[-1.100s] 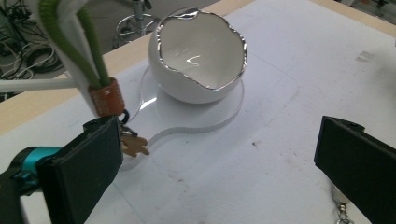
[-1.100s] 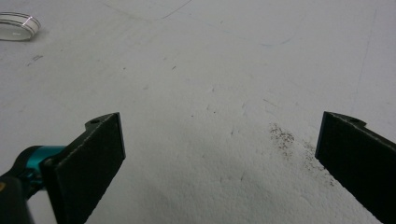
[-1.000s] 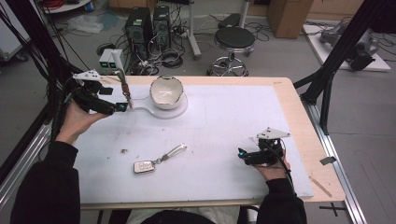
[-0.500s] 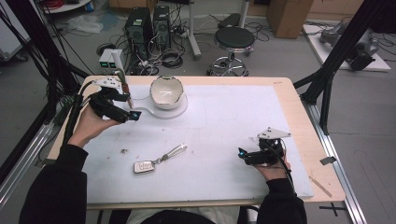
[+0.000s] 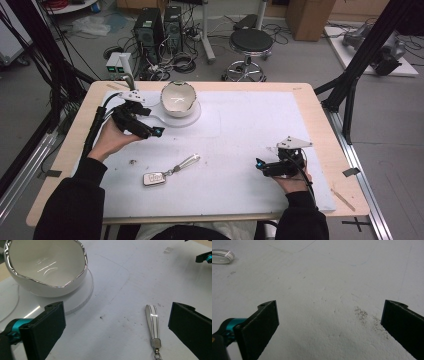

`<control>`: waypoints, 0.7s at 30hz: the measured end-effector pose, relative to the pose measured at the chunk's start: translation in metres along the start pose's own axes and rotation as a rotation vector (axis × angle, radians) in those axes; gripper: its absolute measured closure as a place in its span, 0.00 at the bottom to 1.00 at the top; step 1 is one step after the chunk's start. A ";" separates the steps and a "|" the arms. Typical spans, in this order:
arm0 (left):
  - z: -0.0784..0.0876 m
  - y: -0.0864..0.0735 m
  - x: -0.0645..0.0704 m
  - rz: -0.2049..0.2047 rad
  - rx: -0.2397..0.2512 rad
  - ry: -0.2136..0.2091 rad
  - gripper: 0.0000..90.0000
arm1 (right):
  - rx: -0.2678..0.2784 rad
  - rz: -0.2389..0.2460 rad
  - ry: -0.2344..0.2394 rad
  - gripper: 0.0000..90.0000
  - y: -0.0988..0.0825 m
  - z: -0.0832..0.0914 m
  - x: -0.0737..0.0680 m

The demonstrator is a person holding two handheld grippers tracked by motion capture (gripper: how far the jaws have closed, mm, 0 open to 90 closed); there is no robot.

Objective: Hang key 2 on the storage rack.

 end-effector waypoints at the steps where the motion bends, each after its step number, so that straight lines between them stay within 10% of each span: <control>1: 0.000 0.000 0.000 0.000 0.000 0.000 0.02 | 0.000 0.000 0.000 0.01 0.000 0.000 0.000; 21: -0.043 -0.023 0.021 -0.016 -0.108 -0.043 0.02 | 0.000 0.002 0.006 0.01 0.000 0.000 -0.001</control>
Point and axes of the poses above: each handheld gripper's, and its own axes: z roughly backward along the jaws, y roughly out of its top, x roughly to its right, the point moved 10 cm from there along -z, roughly forward along the jaws, and after that the axes turned 1 degree about -y, right-handed, at the moved point
